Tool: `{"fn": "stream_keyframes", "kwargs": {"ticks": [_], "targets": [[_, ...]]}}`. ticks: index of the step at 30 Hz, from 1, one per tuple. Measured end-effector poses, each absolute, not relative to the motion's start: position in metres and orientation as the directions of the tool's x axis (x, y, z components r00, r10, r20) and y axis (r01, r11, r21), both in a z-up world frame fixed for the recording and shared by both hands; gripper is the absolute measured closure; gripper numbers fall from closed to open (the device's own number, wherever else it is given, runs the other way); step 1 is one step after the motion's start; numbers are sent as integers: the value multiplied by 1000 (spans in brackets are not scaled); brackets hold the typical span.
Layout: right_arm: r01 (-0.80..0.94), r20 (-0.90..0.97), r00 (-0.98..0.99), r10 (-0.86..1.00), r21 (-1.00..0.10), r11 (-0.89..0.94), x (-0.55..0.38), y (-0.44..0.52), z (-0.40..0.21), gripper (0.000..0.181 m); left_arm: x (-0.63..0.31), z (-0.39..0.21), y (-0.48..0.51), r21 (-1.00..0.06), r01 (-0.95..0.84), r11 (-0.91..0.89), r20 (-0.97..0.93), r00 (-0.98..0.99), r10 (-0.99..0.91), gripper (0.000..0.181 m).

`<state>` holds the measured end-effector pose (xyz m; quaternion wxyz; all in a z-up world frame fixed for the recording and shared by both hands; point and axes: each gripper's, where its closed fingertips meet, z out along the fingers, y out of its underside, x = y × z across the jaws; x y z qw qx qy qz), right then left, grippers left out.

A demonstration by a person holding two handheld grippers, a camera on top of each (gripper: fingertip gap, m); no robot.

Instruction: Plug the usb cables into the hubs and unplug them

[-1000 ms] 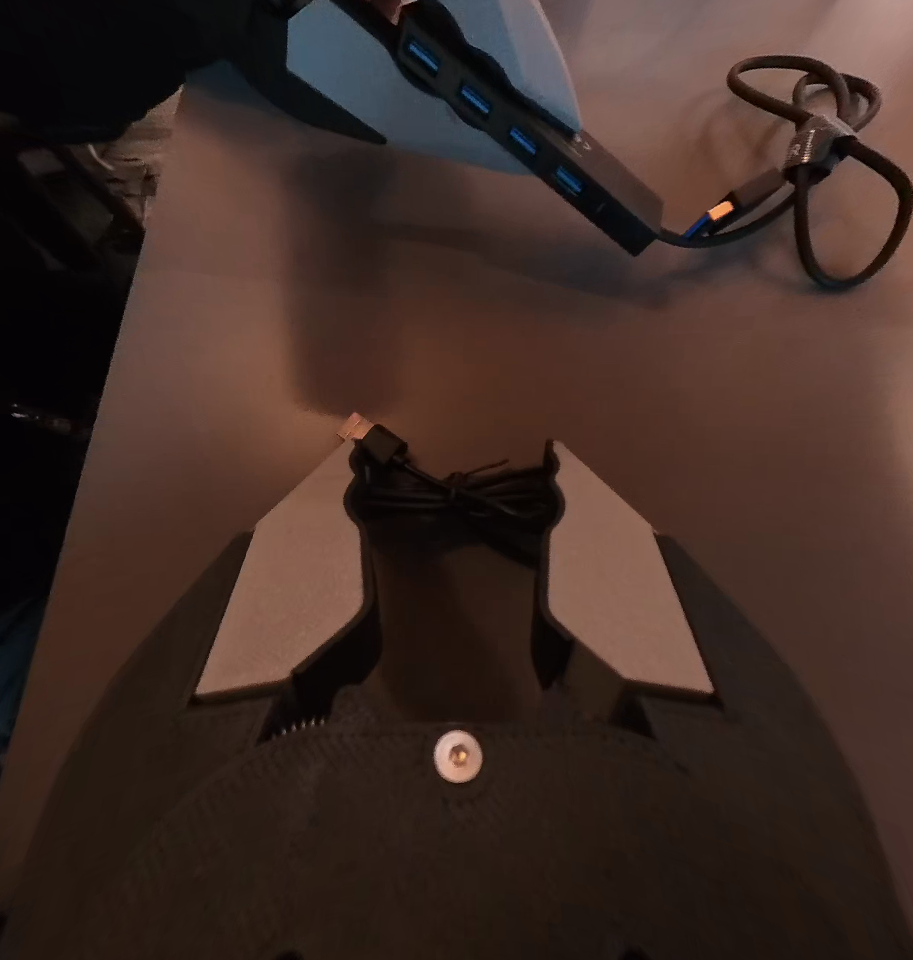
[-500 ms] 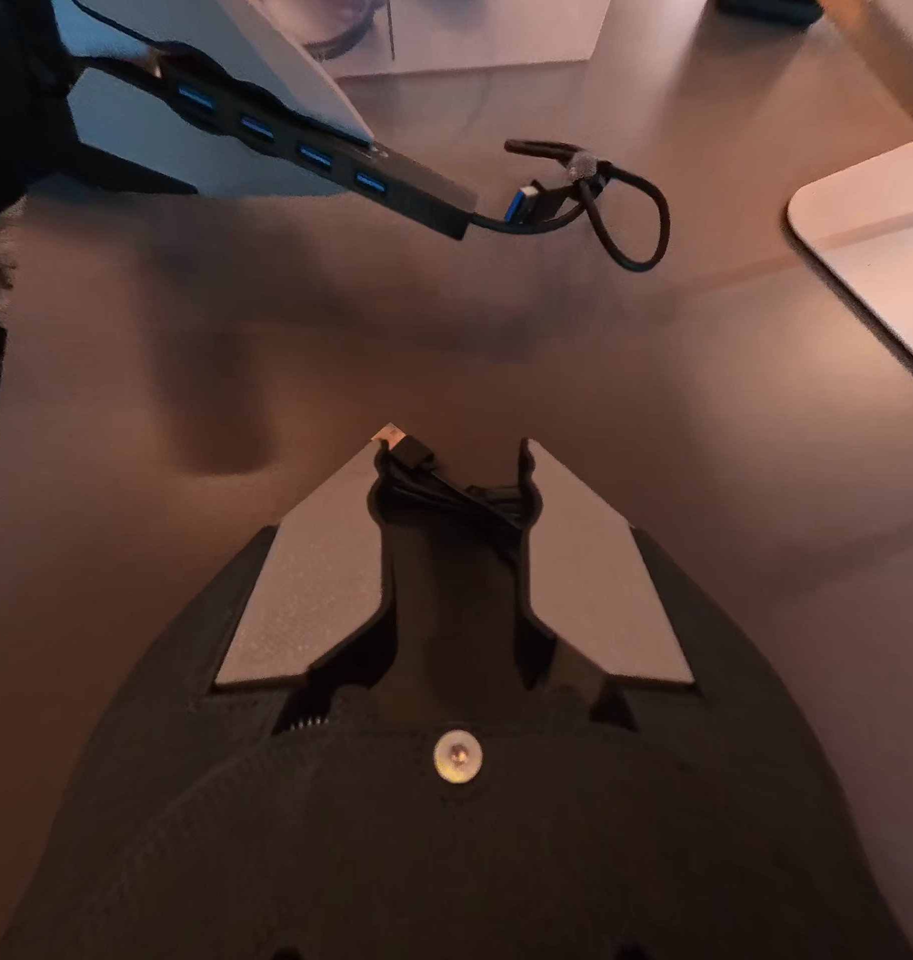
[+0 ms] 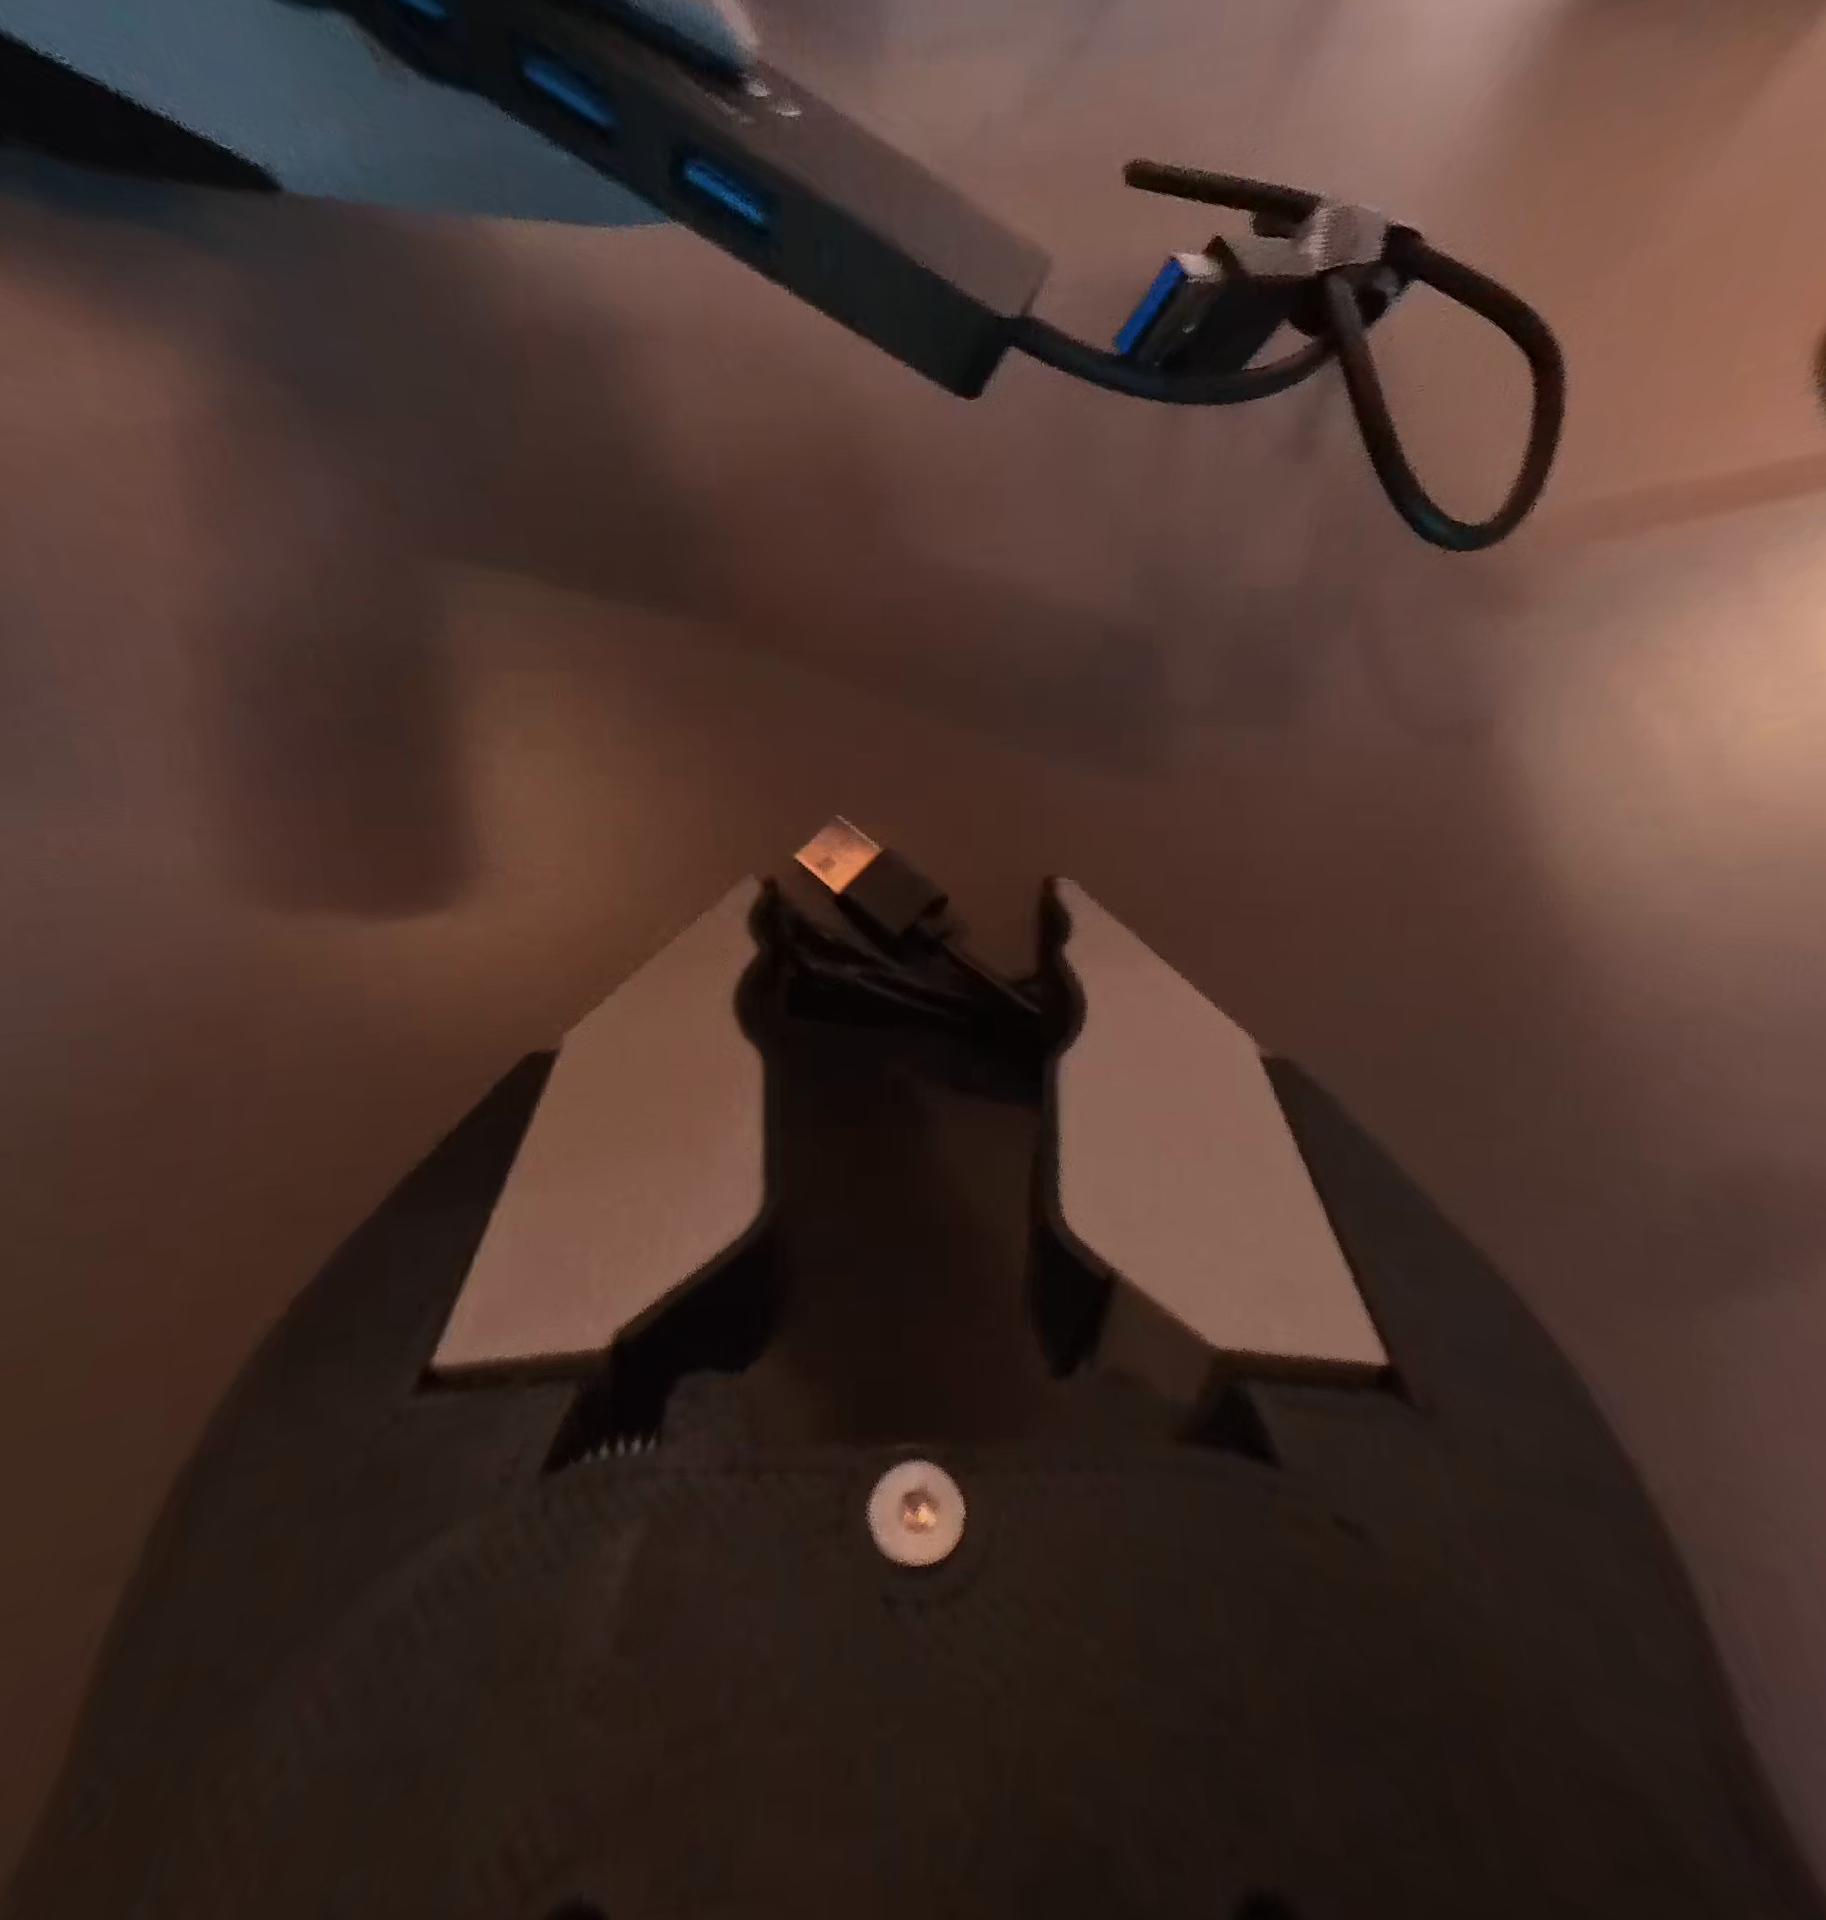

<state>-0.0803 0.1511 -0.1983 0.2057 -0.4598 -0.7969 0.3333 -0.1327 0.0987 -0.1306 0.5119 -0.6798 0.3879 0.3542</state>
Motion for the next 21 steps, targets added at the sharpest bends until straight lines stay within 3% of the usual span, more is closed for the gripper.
{"fn": "stream_keyframes", "kwargs": {"ticks": [2,14,17,21], "targets": [[612,32,-453,891,-716,337,-83,159,-198,153,-133,-133,99,-416,-892,-179,-879,444,-172,172],[610,30,-413,910,-733,301,-85,166,-189,156,-136,-135,100,-411,-890,-196,-879,444,-172,172],[515,67,-474,878,-787,338,-86,152,-172,139,-135,-131,99,-411,-892,-185,-884,440,-158,172],[386,207,-486,849,-821,421,-89,142,-151,131,-129,-125,97,-458,-877,-146,-864,478,-158,173]]}}
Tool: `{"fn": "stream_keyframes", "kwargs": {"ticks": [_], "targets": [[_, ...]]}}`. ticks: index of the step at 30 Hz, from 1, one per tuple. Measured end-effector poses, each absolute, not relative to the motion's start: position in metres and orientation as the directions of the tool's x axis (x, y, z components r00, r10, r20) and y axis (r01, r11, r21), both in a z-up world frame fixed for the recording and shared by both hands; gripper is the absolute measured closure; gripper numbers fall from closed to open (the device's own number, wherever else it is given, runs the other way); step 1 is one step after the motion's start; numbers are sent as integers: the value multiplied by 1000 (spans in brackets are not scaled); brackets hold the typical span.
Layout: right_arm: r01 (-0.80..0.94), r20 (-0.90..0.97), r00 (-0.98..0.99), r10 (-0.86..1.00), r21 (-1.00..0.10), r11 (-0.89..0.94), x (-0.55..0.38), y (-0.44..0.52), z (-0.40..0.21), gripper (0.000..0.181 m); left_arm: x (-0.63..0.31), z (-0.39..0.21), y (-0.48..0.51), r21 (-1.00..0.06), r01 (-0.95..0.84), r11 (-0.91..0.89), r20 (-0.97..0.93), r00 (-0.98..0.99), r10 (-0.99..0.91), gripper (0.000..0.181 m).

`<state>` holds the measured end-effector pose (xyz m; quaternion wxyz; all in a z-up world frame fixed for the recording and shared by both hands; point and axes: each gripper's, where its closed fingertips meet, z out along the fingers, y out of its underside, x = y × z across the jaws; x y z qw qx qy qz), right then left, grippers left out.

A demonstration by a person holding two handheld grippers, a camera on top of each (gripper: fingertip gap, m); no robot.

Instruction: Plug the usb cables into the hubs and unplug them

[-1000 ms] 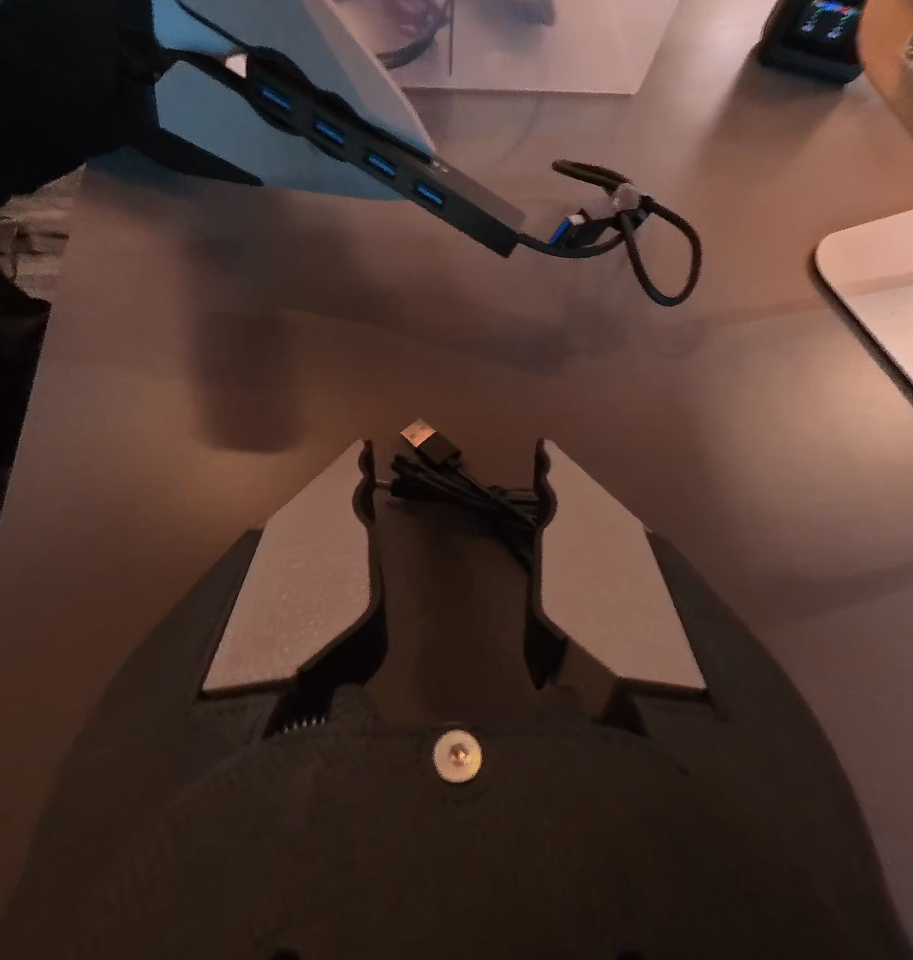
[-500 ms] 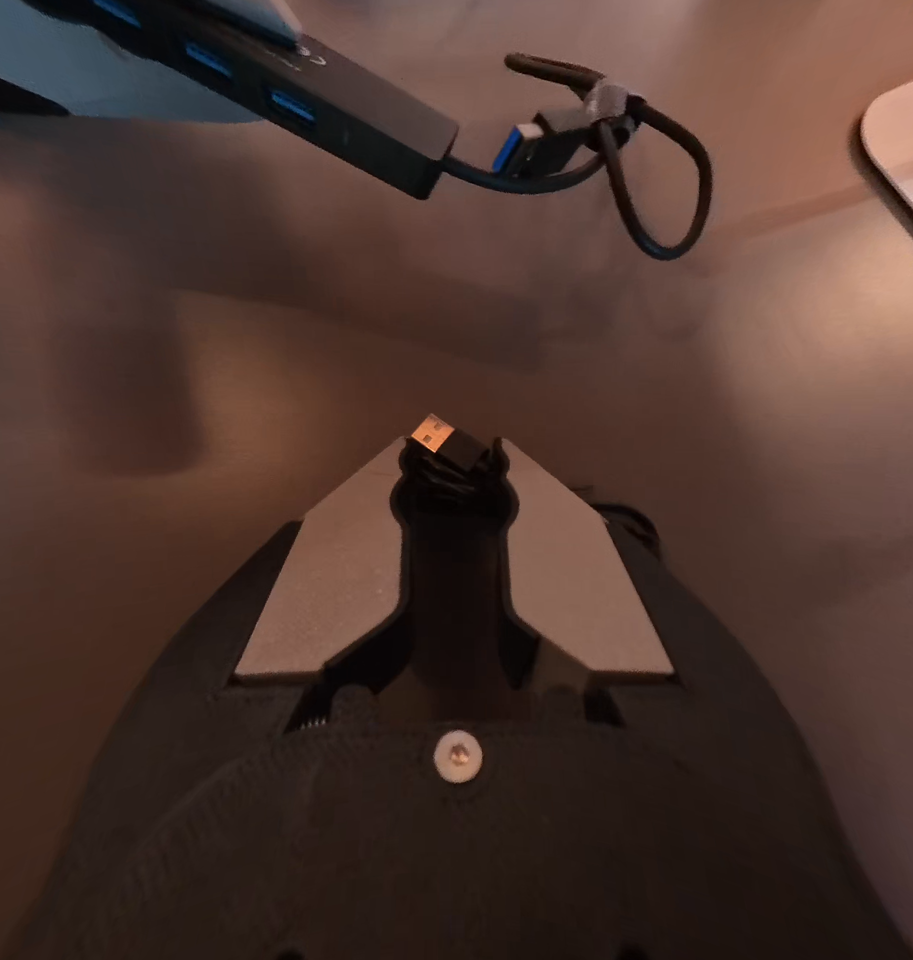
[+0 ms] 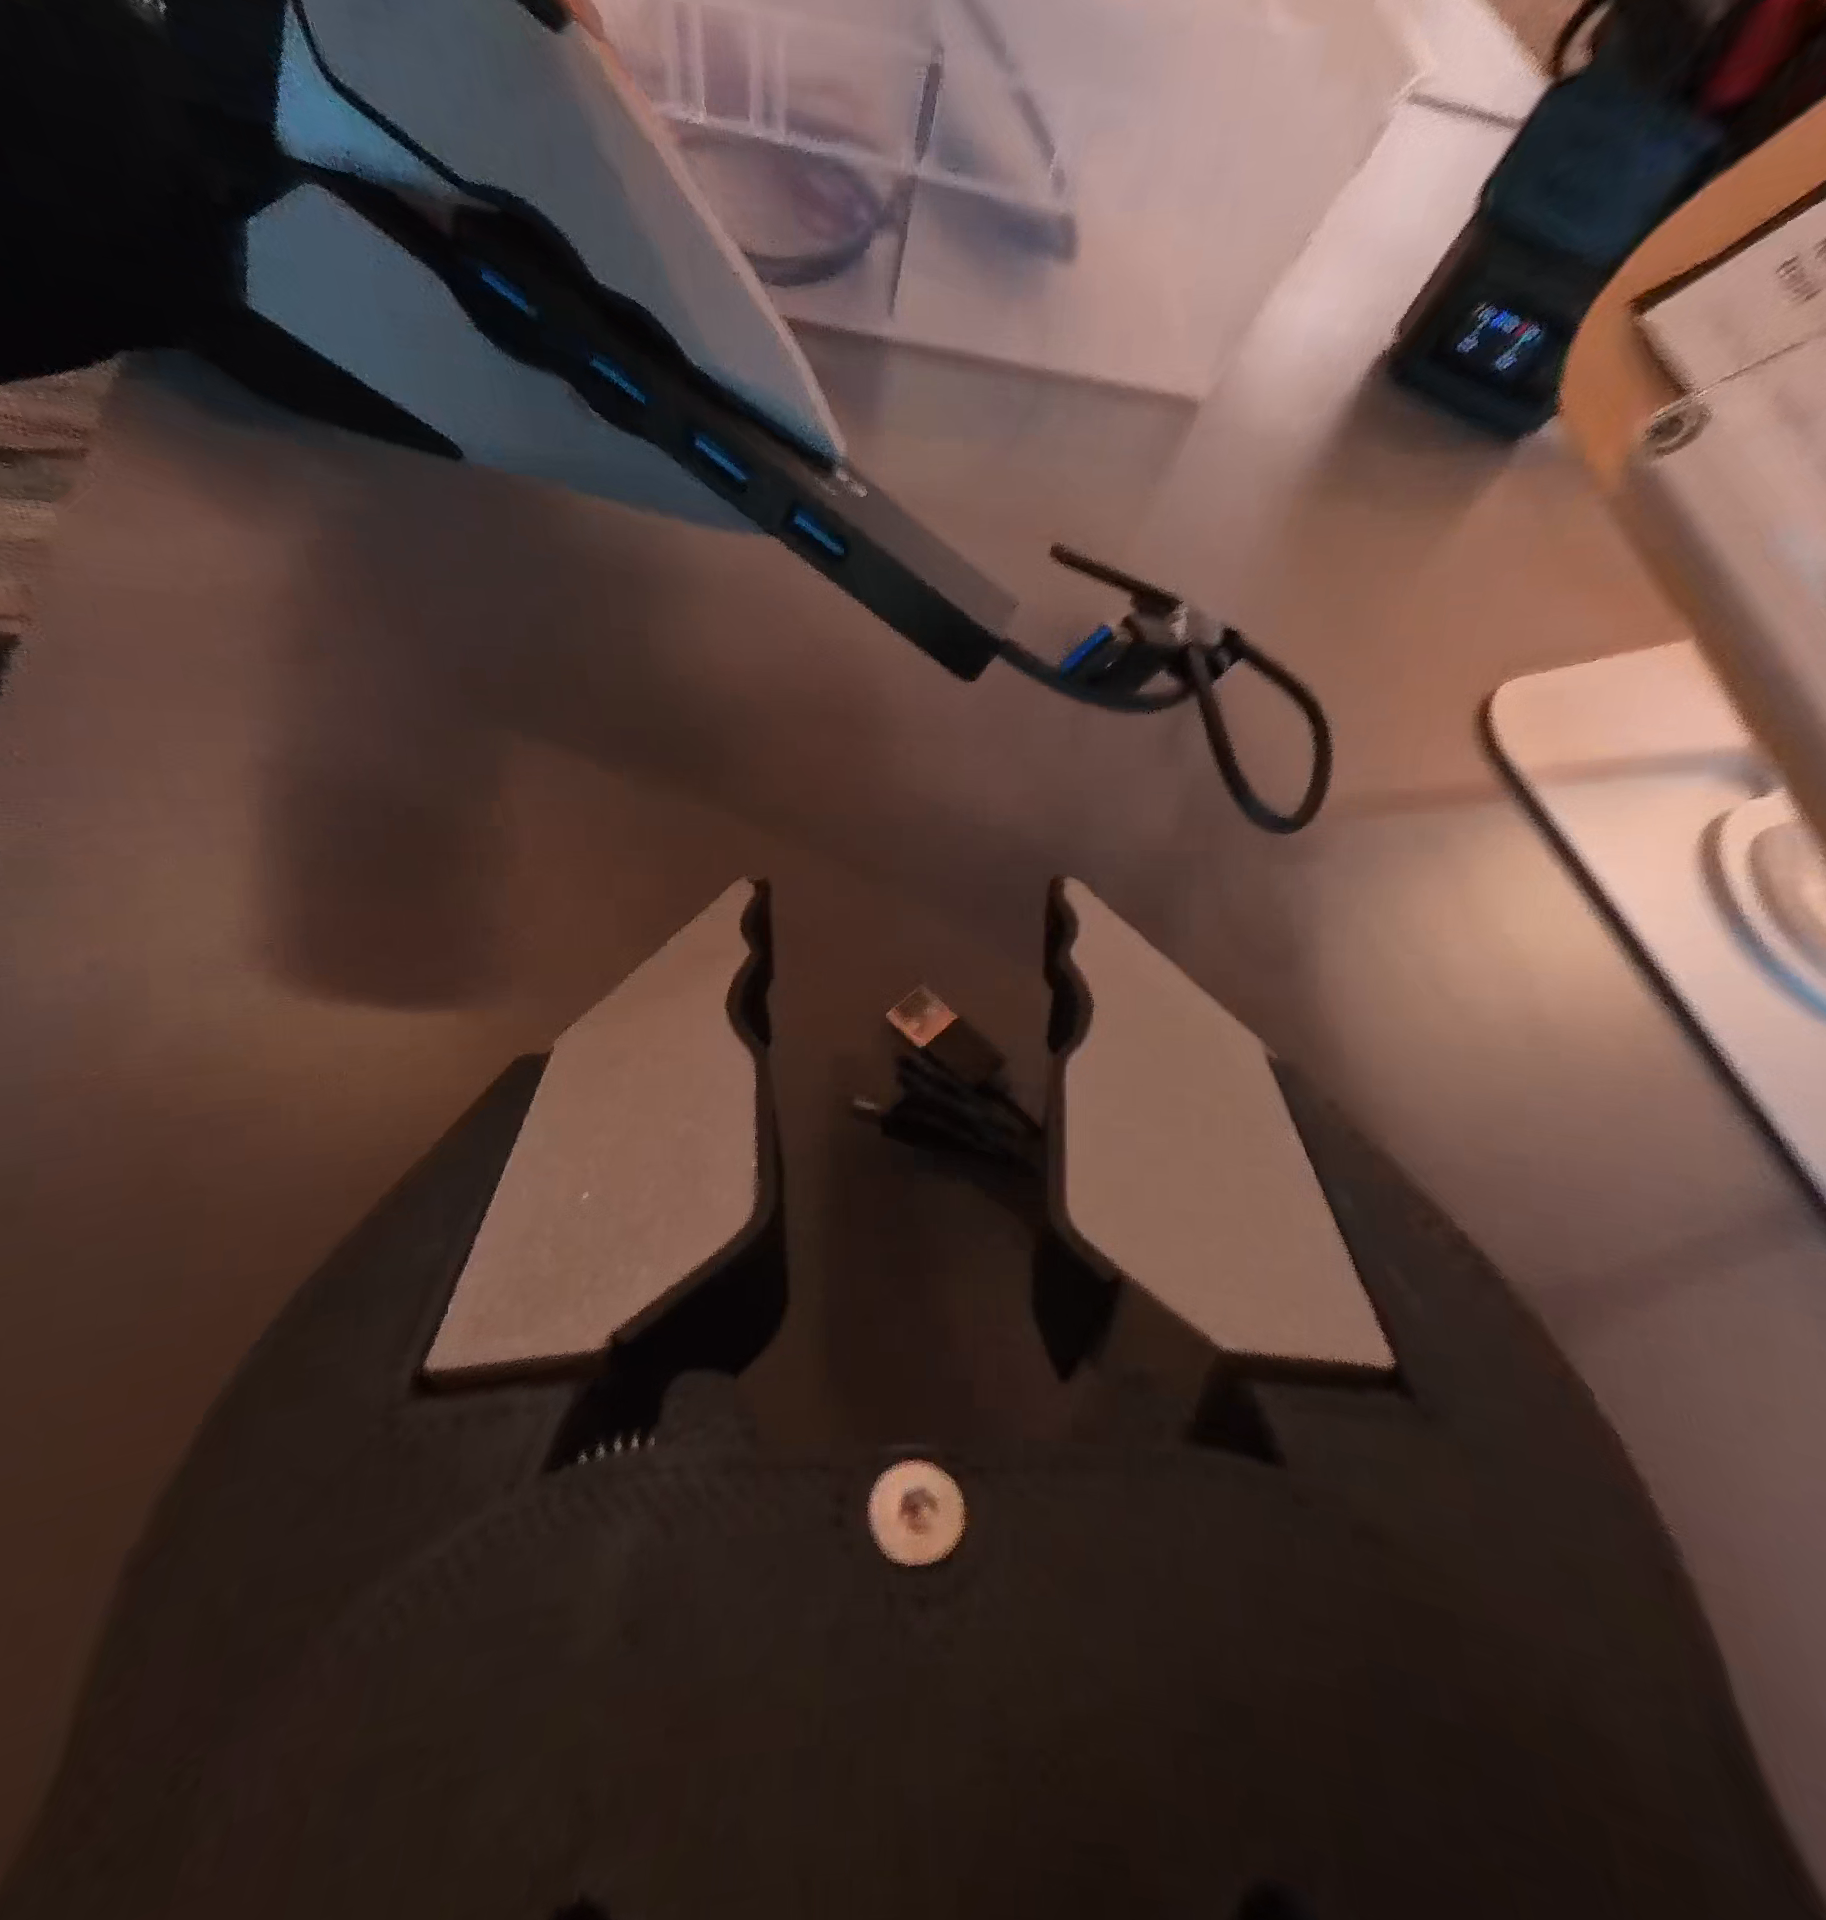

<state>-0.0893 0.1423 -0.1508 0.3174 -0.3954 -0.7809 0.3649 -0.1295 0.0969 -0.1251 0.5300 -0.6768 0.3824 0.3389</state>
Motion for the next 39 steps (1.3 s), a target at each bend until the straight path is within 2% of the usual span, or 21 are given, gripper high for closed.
{"fn": "stream_keyframes", "kwargs": {"ticks": [3,7,12,15,18,26,30,33,34,36,39], "targets": [[342,274,-425,863,-834,433,-97,145,-138,131,-126,-127,96,-464,-876,-135,-857,482,-181,173],[283,344,-418,840,-830,481,-101,135,-130,156,-107,-127,93,-456,-888,-56,-863,457,-215,173],[309,404,-422,812,-778,547,-107,129,-144,163,-97,-124,91,-468,-884,-24,-859,461,-224,173],[324,409,-417,812,-768,553,-111,129,-148,154,-92,-123,90,-494,-870,-4,-843,479,-244,173],[327,410,-440,799,-756,568,-114,122,-155,156,-81,-121,88,-531,-847,32,-819,504,-276,173],[318,433,-436,789,-746,585,-114,121,-154,149,-81,-121,89,-517,-855,35,-831,492,-260,173],[292,443,-412,796,-764,576,-114,123,-144,131,-77,-117,87,-532,-845,62,-825,500,-263,173],[289,460,-436,773,-742,605,-113,118,-149,127,-72,-117,85,-543,-836,79,-817,504,-281,173],[289,477,-440,761,-728,622,-114,117,-151,132,-71,-117,85,-542,-836,81,-817,502,-282,173],[268,515,-453,728,-700,662,-112,112,-153,164,-71,-117,86,-541,-837,83,-819,503,-276,173],[275,555,-436,708,-667,692,-111,116,-153,166,-75,-118,88,-557,-828,65,-807,521,-277,172]]}}
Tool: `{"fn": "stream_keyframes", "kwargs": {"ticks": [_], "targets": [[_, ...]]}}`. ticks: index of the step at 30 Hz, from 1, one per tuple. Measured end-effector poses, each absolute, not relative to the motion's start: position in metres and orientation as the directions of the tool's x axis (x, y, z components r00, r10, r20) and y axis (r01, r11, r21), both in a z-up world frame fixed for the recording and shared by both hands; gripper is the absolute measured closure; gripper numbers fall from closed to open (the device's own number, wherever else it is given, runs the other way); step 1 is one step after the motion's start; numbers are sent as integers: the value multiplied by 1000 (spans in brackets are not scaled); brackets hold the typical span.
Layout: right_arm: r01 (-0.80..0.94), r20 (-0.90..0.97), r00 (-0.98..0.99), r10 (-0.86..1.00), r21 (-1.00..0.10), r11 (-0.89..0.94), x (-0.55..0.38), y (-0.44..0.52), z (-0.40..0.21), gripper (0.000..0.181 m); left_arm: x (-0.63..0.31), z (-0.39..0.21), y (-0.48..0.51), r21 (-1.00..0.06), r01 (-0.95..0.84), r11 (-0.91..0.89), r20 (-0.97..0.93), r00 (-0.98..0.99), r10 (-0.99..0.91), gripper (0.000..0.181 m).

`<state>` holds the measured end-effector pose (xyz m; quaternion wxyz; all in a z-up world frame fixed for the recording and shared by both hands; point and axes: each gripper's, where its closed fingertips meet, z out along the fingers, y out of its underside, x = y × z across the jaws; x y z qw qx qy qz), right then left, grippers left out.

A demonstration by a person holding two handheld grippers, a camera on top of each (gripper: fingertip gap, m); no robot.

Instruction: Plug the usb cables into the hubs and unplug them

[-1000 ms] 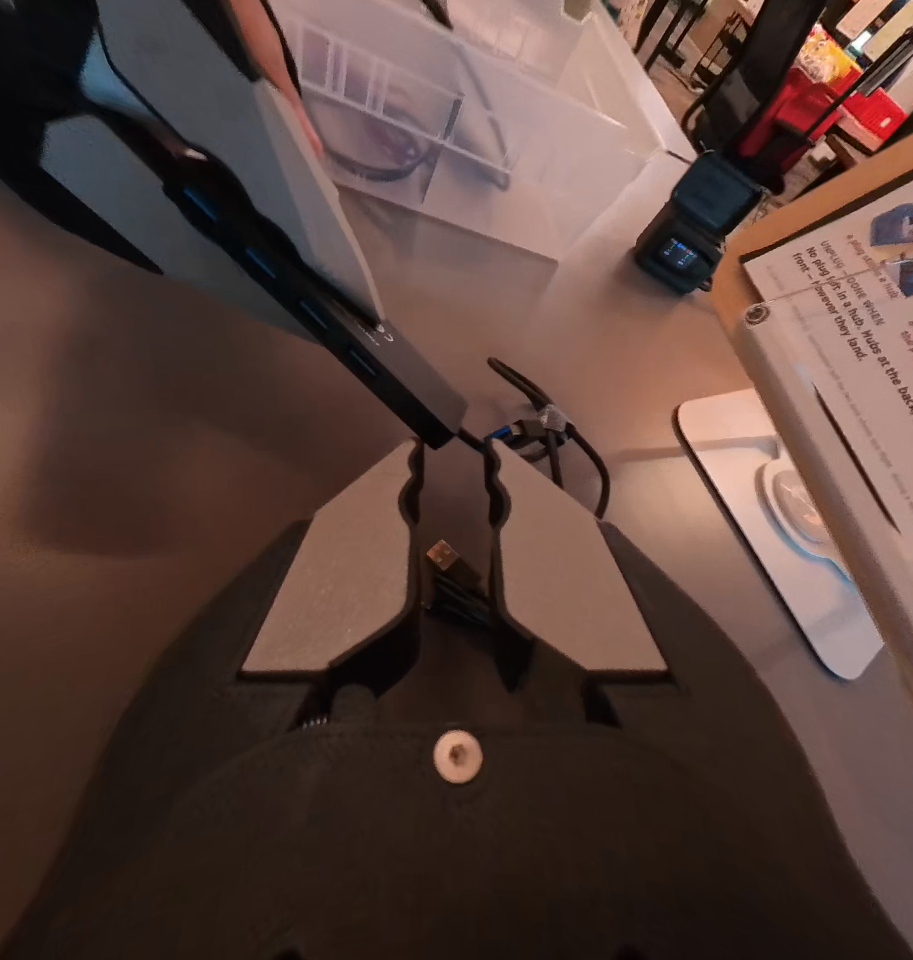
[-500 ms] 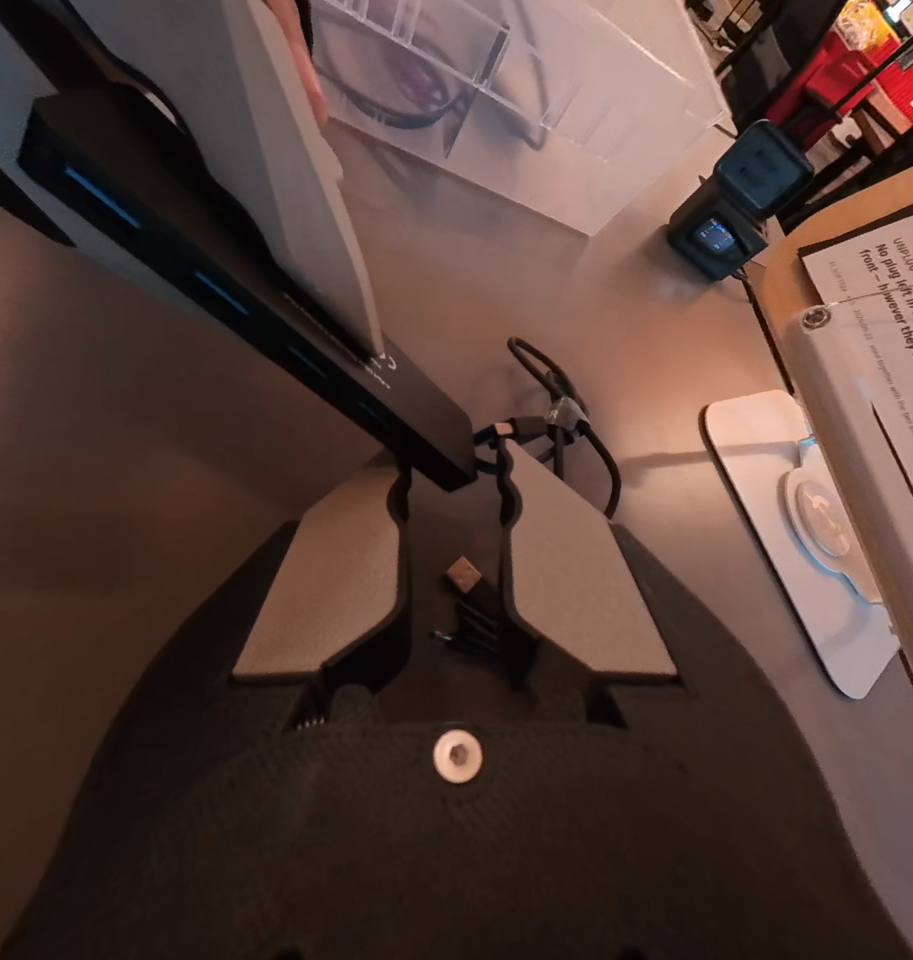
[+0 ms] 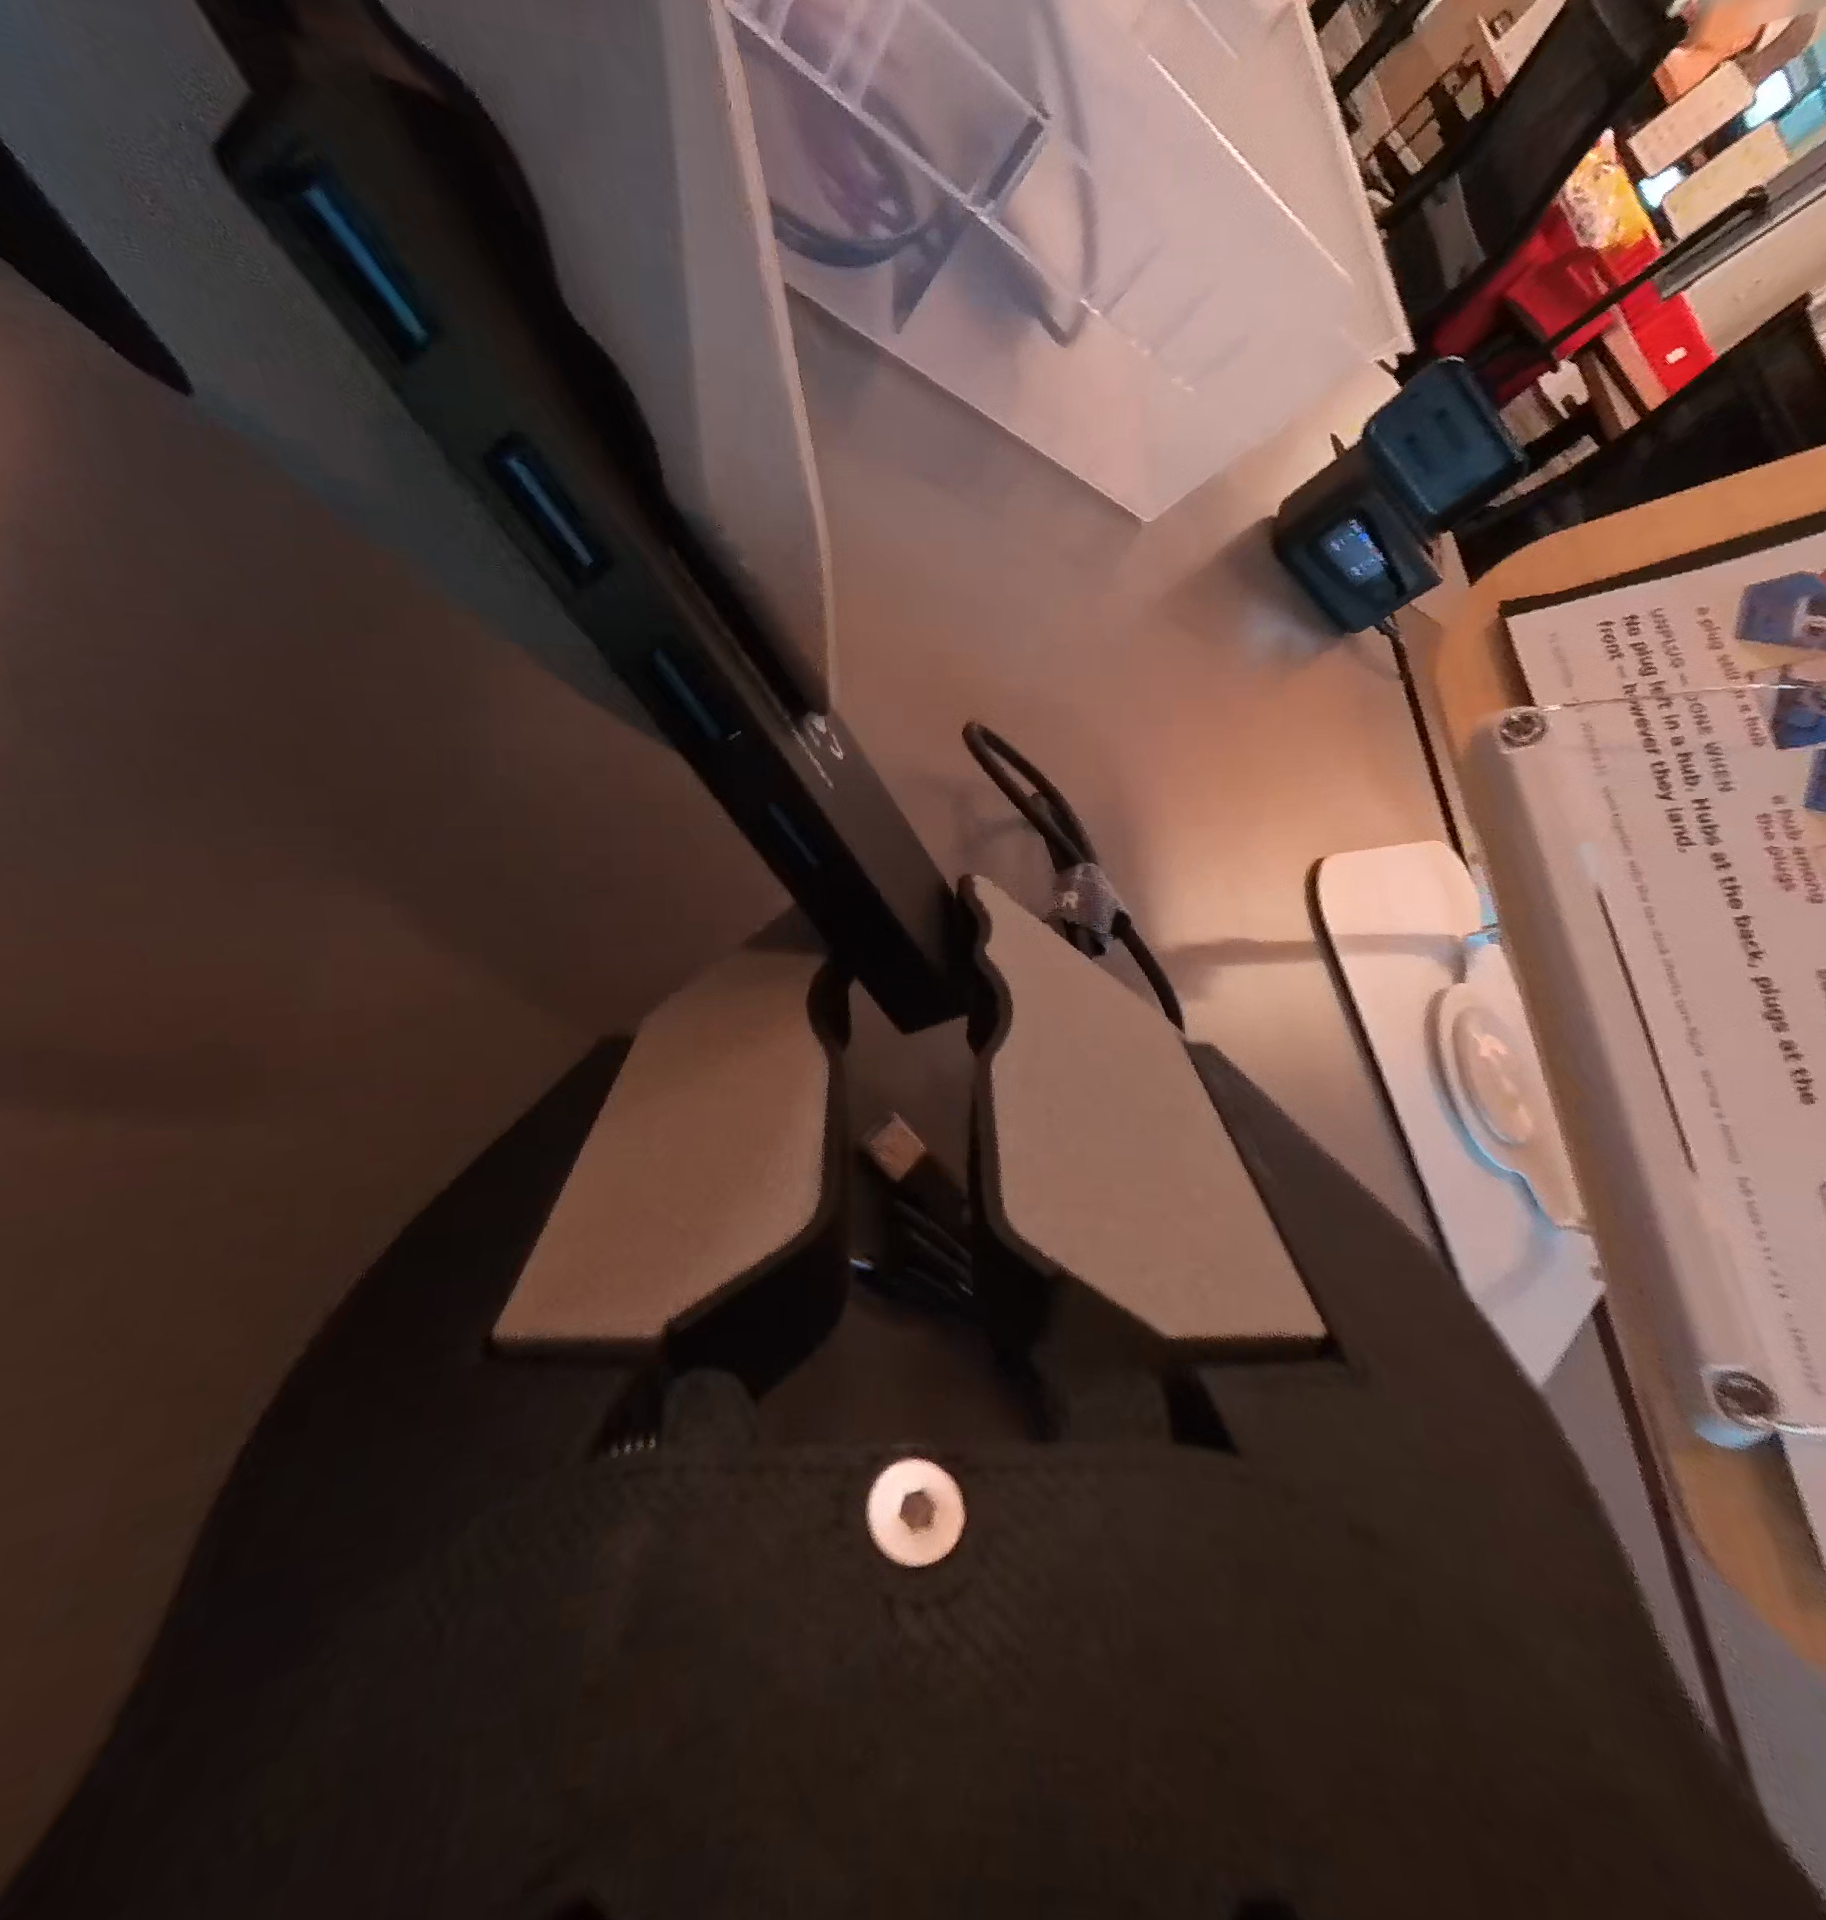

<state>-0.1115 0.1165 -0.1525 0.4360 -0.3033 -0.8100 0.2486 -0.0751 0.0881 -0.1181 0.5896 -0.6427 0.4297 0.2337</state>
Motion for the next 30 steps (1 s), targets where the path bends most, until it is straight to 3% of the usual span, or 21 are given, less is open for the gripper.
{"fn": "stream_keyframes", "kwargs": {"ticks": [12,20,30], "targets": [[327,606,-385,696,-615,717,-110,135,-153,168,-108,-143,102,-546,-827,-133,-778,560,-286,173],[315,603,-383,700,-627,713,-109,134,-151,168,-109,-141,102,-538,-833,-130,-789,552,-271,173],[293,574,-394,718,-662,690,-107,130,-146,165,-107,-136,100,-448,-887,-111,-857,462,-228,173]]}}
